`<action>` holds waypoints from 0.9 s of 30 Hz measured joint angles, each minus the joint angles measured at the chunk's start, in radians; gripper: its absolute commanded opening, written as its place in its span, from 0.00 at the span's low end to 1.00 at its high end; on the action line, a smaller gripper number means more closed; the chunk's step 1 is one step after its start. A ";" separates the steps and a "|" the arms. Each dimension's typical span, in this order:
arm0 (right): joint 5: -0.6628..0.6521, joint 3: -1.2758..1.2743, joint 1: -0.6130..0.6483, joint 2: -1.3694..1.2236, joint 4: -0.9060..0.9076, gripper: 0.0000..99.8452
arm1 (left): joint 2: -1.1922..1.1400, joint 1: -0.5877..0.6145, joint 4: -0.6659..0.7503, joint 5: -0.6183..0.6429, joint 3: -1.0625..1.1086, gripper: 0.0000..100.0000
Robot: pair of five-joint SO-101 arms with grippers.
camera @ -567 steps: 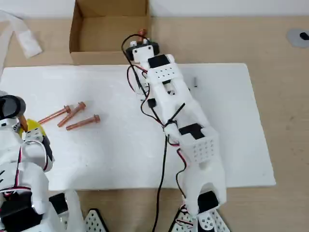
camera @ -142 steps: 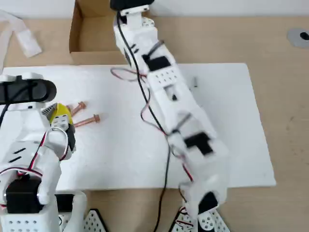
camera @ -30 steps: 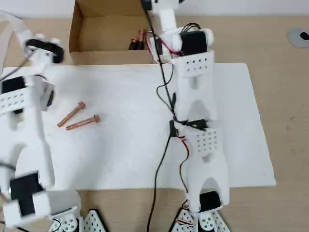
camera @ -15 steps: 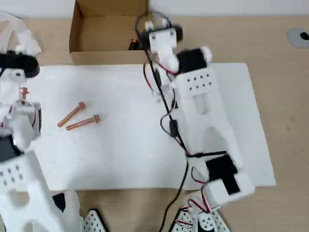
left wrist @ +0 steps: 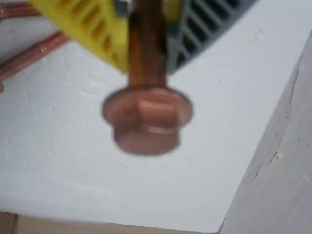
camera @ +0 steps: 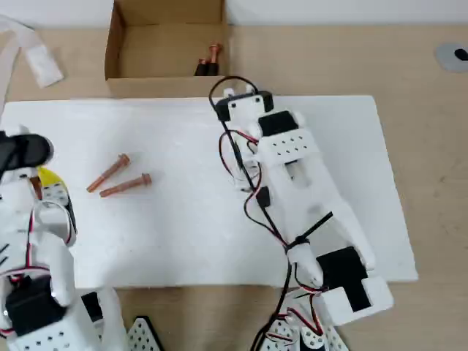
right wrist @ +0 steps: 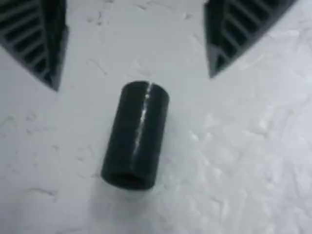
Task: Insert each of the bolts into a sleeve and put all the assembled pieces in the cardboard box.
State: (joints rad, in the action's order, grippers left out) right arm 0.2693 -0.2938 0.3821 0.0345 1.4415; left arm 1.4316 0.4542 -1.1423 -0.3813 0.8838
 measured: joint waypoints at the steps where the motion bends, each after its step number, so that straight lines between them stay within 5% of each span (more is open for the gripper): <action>1: 0.000 -0.020 0.003 0.000 -0.012 0.23 | 0.020 0.000 0.000 0.000 0.012 0.01; 27: 0.000 -0.273 0.005 0.000 -0.344 0.23 | 0.321 0.000 0.003 0.002 0.117 0.01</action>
State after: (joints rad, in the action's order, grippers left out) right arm 0.2693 -0.5669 0.3867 0.0345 1.0978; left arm 1.7522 0.4542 -1.1393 -0.3798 1.0004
